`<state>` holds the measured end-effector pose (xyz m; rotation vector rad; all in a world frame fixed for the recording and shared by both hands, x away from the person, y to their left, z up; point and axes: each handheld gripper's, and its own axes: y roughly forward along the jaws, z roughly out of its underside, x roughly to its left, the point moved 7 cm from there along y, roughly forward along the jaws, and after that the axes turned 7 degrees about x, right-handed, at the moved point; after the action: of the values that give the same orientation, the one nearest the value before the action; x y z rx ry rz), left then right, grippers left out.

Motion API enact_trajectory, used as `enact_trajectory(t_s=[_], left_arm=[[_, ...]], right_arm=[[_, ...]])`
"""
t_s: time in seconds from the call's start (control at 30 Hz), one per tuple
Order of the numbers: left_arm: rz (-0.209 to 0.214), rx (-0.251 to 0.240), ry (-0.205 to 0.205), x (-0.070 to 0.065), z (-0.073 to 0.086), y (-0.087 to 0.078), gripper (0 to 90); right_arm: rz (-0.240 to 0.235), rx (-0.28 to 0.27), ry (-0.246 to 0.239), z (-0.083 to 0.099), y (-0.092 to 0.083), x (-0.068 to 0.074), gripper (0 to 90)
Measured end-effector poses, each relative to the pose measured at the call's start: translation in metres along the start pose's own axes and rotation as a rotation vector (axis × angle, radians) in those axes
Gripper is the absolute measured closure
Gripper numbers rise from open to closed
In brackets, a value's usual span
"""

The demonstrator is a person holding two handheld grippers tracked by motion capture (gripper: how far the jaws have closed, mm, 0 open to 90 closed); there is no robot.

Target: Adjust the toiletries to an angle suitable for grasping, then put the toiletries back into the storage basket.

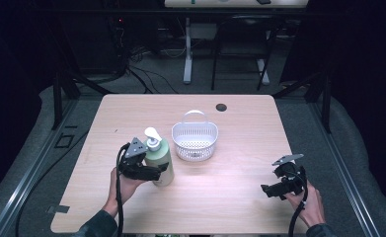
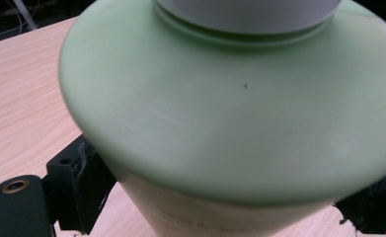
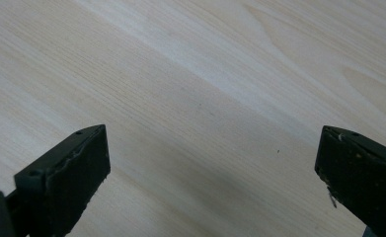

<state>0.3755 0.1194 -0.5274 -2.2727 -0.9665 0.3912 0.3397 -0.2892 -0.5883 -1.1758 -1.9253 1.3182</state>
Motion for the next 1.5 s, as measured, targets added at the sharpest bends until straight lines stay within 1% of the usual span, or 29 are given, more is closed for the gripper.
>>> enact_trajectory(t_s=[0.13,0.2,0.23,0.27,0.37,0.4,0.47,0.67,0.83,0.93,1.1,1.5], left_arm=[[0.012,0.000,-0.017,-0.001,-0.002,-0.005,7.8],[0.013,0.003,-0.018,-0.002,-0.003,-0.006,6.4],[0.021,0.012,-0.019,-0.003,-0.004,-0.009,5.2],[0.021,0.012,-0.019,-0.003,-0.004,-0.009,3.4],[0.044,0.028,-0.023,-0.004,-0.005,-0.015,1.0],[0.043,0.028,-0.022,-0.004,-0.006,-0.016,0.0],[0.048,0.034,-0.014,-0.005,-0.007,-0.019,0.1],[0.059,0.036,-0.012,-0.005,-0.011,-0.025,0.0],[0.060,0.017,-0.006,-0.005,-0.019,-0.033,0.0],[0.064,0.019,-0.003,-0.005,-0.021,-0.035,0.0],[0.065,0.005,0.006,-0.005,-0.027,-0.041,0.0],[0.073,-0.026,0.013,-0.005,-0.042,-0.047,0.0]], right_arm=[[0.002,-0.001,-0.001,0.001,0.000,-0.002,0.0],[0.002,0.000,-0.002,0.001,0.000,-0.002,0.0],[-0.005,-0.002,0.002,0.000,-0.001,0.000,0.0],[-0.005,-0.002,0.002,0.000,-0.001,0.000,0.0],[0.000,0.001,-0.001,0.000,0.000,-0.001,0.0],[-0.005,0.000,0.001,0.000,0.000,0.000,0.1],[-0.004,0.001,0.002,0.000,0.000,0.000,0.1],[-0.006,0.005,0.003,0.000,0.000,0.000,0.2],[-0.009,0.003,0.003,0.001,0.000,0.000,0.4],[-0.011,0.003,0.004,0.001,0.000,0.000,0.4],[-0.006,0.006,0.001,0.000,0.000,0.000,0.5],[-0.005,0.007,-0.004,0.000,0.001,0.000,0.8]])
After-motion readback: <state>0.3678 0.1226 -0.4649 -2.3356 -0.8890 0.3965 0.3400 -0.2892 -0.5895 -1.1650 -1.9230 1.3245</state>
